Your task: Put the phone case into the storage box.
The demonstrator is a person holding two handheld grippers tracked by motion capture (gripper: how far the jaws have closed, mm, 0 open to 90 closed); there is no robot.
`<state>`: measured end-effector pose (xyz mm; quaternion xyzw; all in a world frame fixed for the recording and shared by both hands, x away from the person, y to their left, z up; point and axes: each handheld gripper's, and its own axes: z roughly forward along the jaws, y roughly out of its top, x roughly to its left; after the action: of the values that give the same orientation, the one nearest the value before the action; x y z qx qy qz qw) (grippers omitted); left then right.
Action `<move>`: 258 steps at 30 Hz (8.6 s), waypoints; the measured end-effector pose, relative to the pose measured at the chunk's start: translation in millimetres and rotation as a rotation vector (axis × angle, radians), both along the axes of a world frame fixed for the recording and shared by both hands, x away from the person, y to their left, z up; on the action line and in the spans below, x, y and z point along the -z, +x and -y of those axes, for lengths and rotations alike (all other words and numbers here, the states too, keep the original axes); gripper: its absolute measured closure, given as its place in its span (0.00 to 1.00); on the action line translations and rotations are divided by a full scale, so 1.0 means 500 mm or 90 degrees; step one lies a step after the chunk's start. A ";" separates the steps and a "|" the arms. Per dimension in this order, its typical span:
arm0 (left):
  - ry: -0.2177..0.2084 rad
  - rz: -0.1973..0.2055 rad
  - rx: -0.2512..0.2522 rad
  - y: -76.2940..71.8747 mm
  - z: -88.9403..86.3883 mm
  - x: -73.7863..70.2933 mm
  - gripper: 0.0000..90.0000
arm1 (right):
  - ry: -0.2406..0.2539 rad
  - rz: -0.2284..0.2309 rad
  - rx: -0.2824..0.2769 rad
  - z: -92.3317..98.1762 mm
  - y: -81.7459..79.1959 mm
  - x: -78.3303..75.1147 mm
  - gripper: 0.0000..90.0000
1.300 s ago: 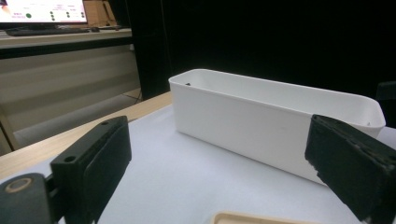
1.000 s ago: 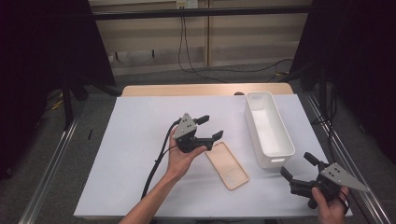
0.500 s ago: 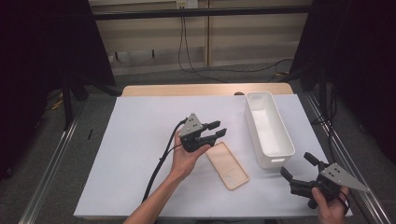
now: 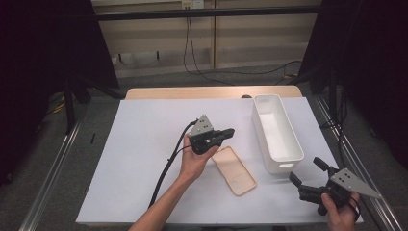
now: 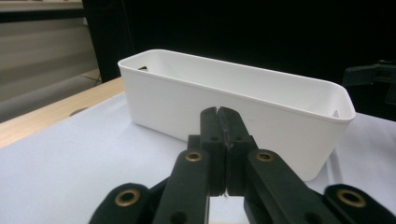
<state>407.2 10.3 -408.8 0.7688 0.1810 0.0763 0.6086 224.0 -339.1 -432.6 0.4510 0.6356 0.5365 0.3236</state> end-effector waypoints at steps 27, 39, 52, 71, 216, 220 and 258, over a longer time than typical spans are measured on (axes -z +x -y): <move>0.160 -0.095 0.067 0.045 0.048 -0.002 1.00 | 0.001 -0.001 -0.002 0.000 0.000 0.001 0.00; 0.235 -0.148 0.070 0.082 0.070 0.007 1.00 | 0.001 -0.001 -0.002 0.000 0.000 0.001 0.00; 0.305 -0.182 0.081 0.096 0.100 0.035 1.00 | 0.000 -0.003 -0.005 0.000 0.000 0.001 0.00; 0.349 -0.201 0.090 0.102 0.120 0.081 1.00 | 0.000 -0.003 -0.007 0.000 0.000 0.002 0.00; 0.281 -0.165 0.037 -0.129 -0.126 0.087 0.98 | -0.003 -0.003 0.001 0.000 -0.005 0.001 0.00; 0.258 -0.142 0.017 -0.130 -0.134 0.080 0.92 | -0.004 -0.002 0.000 0.000 -0.005 0.001 0.00; 0.150 -0.158 0.019 -0.136 -0.121 0.052 0.06 | 0.000 -0.002 0.003 0.000 -0.008 0.000 0.00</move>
<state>339.2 70.6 -434.7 0.8410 0.2333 -0.0077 0.4881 220.2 -339.1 -432.7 0.4532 0.6350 0.5352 0.3239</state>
